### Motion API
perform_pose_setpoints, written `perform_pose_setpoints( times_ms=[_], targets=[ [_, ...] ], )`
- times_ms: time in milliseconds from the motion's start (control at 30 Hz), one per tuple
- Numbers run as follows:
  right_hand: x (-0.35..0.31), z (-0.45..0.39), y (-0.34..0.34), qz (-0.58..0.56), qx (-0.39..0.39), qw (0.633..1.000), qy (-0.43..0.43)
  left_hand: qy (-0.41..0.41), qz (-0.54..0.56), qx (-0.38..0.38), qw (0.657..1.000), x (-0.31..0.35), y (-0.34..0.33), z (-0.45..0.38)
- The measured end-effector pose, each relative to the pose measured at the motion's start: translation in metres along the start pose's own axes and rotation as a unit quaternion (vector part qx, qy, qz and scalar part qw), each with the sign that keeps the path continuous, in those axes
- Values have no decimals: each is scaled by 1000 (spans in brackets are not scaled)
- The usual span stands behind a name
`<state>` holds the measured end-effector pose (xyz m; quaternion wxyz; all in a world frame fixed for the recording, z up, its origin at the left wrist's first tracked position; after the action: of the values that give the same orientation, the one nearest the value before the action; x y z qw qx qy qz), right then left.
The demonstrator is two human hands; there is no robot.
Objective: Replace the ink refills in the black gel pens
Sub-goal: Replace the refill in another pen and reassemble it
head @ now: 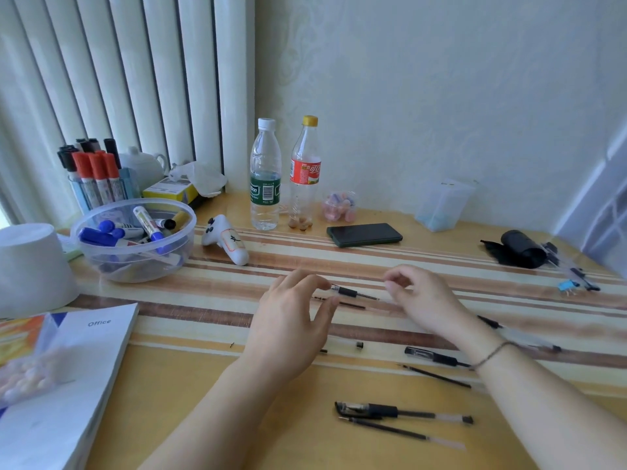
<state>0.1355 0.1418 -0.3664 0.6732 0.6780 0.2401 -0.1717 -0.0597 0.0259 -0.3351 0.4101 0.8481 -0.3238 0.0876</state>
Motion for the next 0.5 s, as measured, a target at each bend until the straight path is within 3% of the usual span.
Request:
perform_pose_setpoints(
  times_ms=[133,267,500],
  targets=[
    [70,23,73,47,82,993,-74,-15,-10,-6,1000,7,1,-2],
    [137,45,101,168,79,969,-164,-32,-15,-21,999,13,0,-2],
    [156,38,98,177,113,966,-150,-54,-38,-51,996,23,-8,-2]
  ],
)
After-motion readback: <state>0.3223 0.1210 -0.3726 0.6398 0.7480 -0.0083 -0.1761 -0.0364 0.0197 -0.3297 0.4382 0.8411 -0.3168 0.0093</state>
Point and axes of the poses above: each hand's wrist, its own z-axis away from the middle knuckle, its own y-axis out of the back of the hand, x = y × z, the point moved 10 cm from there along -z, towards the middle knuckle, and after that the axes turned 13 degrees about -y, right-handed, at the moved point
